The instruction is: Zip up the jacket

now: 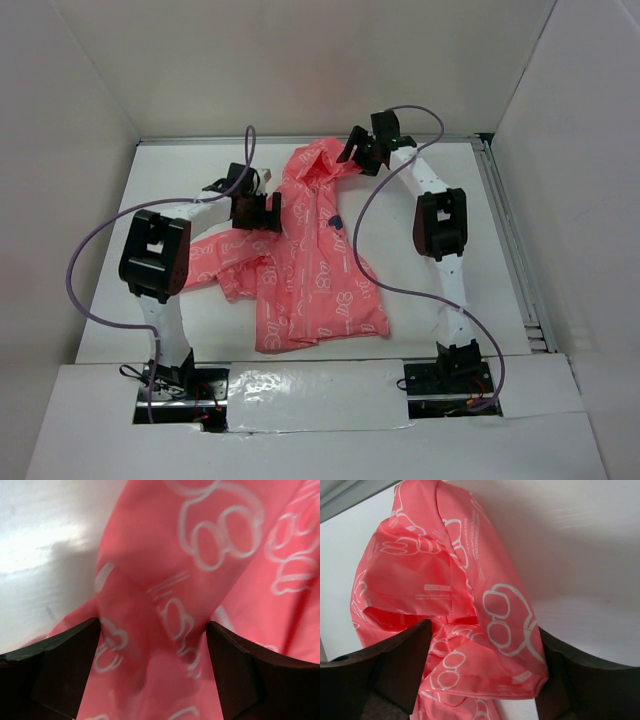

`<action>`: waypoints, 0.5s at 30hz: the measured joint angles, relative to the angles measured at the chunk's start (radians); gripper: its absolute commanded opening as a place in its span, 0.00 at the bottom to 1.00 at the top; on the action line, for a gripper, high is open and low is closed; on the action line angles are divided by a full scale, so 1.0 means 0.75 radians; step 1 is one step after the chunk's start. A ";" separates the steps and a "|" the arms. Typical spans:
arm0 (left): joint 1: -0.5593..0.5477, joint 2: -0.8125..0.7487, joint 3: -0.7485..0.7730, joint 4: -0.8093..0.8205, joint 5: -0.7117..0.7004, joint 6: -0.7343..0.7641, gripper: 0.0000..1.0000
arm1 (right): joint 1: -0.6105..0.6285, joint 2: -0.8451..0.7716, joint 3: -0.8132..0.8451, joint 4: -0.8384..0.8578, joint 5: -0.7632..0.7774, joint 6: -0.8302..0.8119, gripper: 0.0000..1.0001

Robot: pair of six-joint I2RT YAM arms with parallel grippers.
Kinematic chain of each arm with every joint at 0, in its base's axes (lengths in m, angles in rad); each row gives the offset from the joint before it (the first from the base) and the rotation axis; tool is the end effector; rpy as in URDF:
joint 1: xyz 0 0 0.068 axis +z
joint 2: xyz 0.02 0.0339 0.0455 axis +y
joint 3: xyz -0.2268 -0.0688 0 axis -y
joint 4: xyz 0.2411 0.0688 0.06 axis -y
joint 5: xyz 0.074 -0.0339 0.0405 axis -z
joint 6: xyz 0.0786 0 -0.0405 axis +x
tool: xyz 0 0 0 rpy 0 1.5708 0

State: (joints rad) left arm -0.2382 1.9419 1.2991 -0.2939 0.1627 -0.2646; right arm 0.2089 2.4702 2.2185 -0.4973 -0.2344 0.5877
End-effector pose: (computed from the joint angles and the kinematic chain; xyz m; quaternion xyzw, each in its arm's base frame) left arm 0.4061 -0.1117 0.1063 0.0128 0.9473 -0.1521 0.2818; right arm 0.5403 0.1332 0.1502 0.1255 0.9030 0.2527 0.3241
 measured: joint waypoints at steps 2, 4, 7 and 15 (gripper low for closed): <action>-0.012 0.005 0.021 -0.005 -0.009 -0.005 0.99 | 0.013 0.038 0.050 -0.008 -0.008 0.005 0.39; 0.004 -0.005 -0.011 0.028 0.031 -0.007 0.88 | 0.019 0.066 0.072 -0.010 -0.027 0.004 0.05; 0.070 -0.045 -0.072 0.044 0.112 -0.020 0.30 | 0.019 0.076 0.063 -0.019 -0.044 0.018 0.00; 0.126 -0.190 -0.098 0.041 0.211 -0.030 0.00 | 0.037 -0.147 -0.263 0.038 0.126 -0.043 0.00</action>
State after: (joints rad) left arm -0.1436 1.7996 1.2255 -0.2634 0.3206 -0.2871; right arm 0.2363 2.3600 2.0209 -0.4690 -0.1398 0.5552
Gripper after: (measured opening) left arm 0.039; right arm 0.017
